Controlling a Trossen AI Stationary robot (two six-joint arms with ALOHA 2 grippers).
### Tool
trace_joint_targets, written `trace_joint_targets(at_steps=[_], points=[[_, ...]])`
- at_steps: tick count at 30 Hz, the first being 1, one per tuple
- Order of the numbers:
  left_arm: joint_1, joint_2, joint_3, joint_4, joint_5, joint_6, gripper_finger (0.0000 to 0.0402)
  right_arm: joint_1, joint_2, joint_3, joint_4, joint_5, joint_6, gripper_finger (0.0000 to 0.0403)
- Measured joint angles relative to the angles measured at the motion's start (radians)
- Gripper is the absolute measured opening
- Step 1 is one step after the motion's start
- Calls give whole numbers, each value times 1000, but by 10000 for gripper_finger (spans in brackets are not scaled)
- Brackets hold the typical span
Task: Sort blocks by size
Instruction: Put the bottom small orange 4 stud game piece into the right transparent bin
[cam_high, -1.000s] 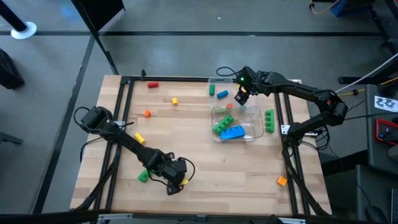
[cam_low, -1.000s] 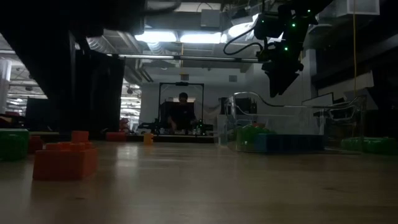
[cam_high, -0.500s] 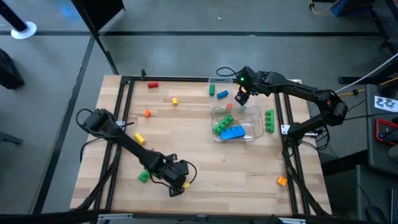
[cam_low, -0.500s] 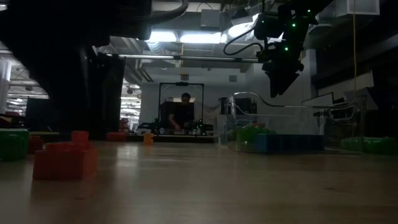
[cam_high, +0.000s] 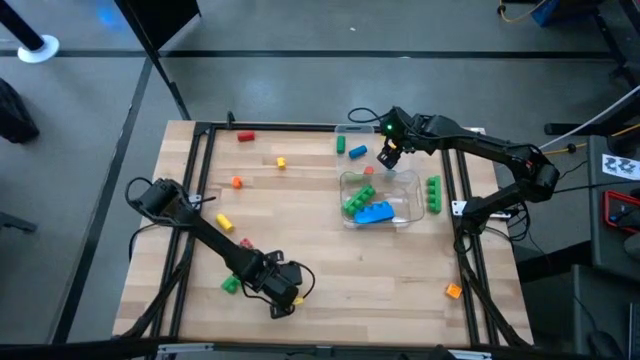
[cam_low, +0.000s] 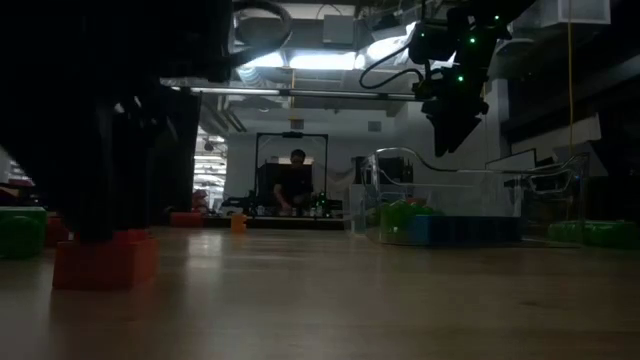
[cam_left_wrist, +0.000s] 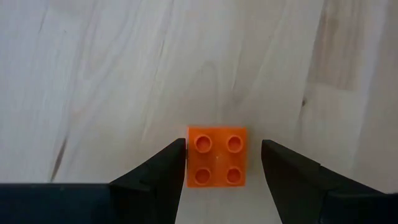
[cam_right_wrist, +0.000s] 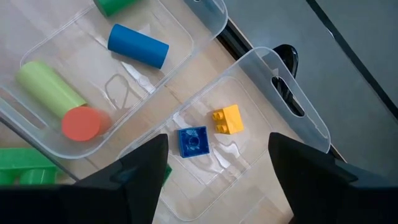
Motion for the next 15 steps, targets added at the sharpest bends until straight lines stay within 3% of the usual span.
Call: trace_joint_targets(at_steps=[10,15], points=[[3,33,0,-6,-11,1,192,1,-8,0,-68,-7,-1,280],[16,33,1,-8,-10,9,145,1,-73,0,-169,-26,-3,280]])
